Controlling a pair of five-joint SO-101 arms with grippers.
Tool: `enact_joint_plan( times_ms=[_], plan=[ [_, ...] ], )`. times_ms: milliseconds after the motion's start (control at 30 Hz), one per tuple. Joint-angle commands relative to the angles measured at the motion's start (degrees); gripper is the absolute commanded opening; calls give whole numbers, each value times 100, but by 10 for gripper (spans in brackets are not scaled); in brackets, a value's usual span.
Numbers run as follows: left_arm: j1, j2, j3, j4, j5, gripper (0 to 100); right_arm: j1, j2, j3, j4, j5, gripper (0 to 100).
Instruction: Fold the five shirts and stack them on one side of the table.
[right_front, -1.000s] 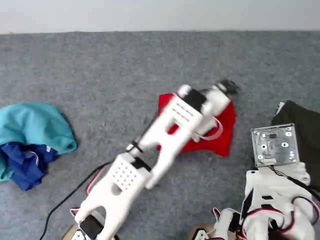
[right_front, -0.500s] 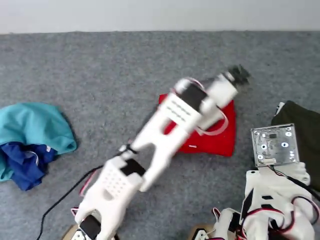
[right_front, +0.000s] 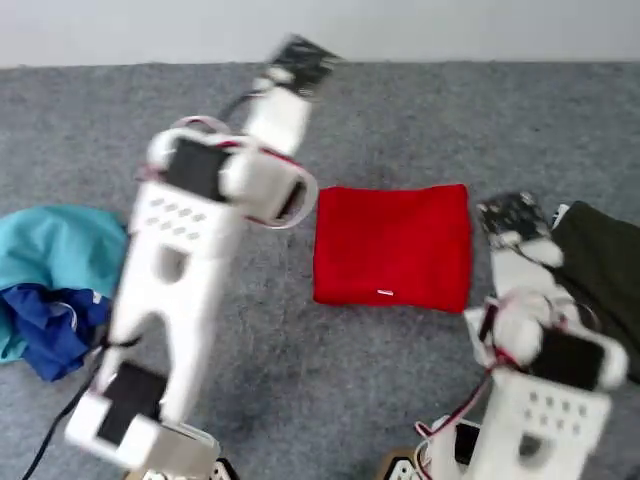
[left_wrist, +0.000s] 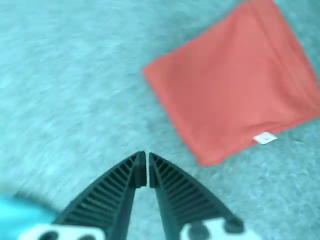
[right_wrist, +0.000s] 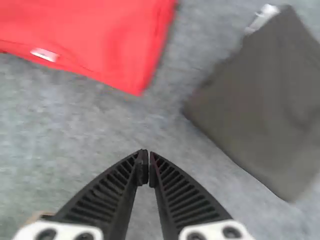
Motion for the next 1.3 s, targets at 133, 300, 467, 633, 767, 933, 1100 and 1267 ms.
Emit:
enact_joint_plan(
  times_ms=[133,300,467,633,767,933,1100,1267],
  plan=[
    [-1547,-1732,681,105,-536,16,-1552,1516,-158,-1235,-756,15],
    [-2171,-2585,1033,105,-993,16,-1552,2536,-633,-2088,-651,15],
    [-2787,-3138,1253,105,-1020,16,-1182,3758,-1363,-2879,-88,15],
    [-3393,-3446,1437,105,-1020,16,-796,5024,-2163,-3556,-44,15],
    [-3815,-3578,1543,105,-1029,16,-514,6273,-2585,-4303,-44,15],
    [-4105,-3640,1692,105,-1029,16,-523,7670,-3552,-4655,-79,12],
    [-4264,-3640,1692,105,-1029,16,-725,7714,-4791,-3108,-431,11],
    [-4308,-3640,1692,105,-1029,16,-1130,7310,-5451,-1367,-949,13]
  ],
)
